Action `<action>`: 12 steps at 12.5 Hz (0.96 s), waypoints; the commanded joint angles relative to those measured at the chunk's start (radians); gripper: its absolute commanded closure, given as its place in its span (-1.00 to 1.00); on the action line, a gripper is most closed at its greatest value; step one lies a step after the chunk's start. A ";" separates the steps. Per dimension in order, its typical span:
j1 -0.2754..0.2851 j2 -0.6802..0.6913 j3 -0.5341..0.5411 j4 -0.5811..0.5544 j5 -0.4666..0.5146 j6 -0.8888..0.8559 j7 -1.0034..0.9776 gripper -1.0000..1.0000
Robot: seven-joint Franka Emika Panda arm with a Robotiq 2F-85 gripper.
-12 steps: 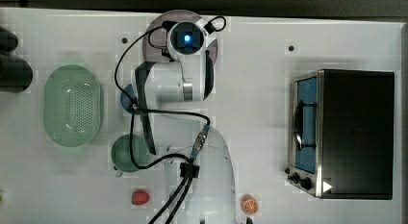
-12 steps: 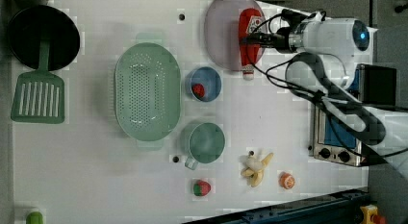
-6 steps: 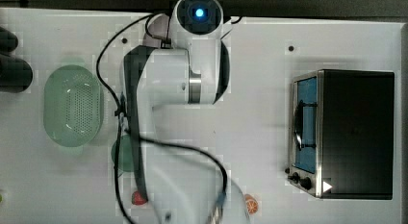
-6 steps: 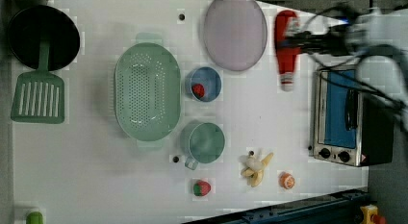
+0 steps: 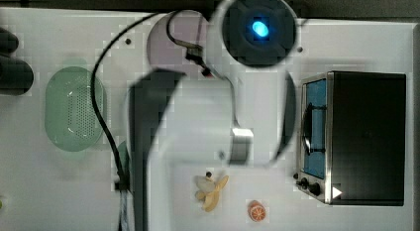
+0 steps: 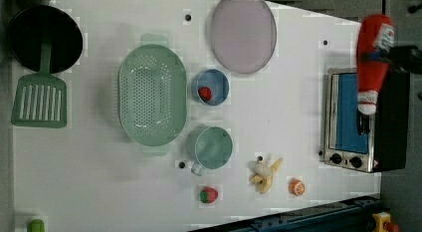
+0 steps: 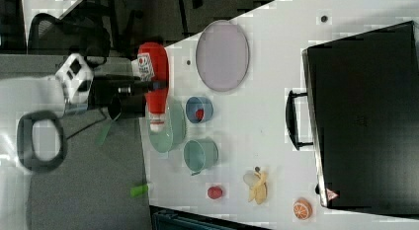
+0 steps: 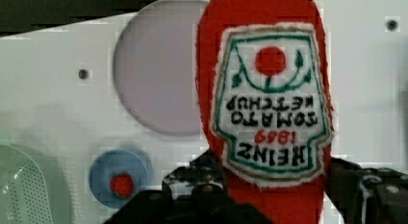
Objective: Pick ketchup from plate and place it on table.
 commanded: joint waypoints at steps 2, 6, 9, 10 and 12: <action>-0.027 -0.059 -0.024 -0.252 0.006 0.021 -0.013 -0.20; -0.025 -0.092 -0.015 -0.494 0.003 0.261 -0.012 -0.20; -0.023 -0.024 -0.007 -0.597 0.003 0.417 -0.013 -0.20; -0.023 0.011 -0.004 -0.610 0.003 0.458 -0.012 -0.20; -0.021 0.091 -0.004 -0.615 0.003 0.516 -0.013 -0.20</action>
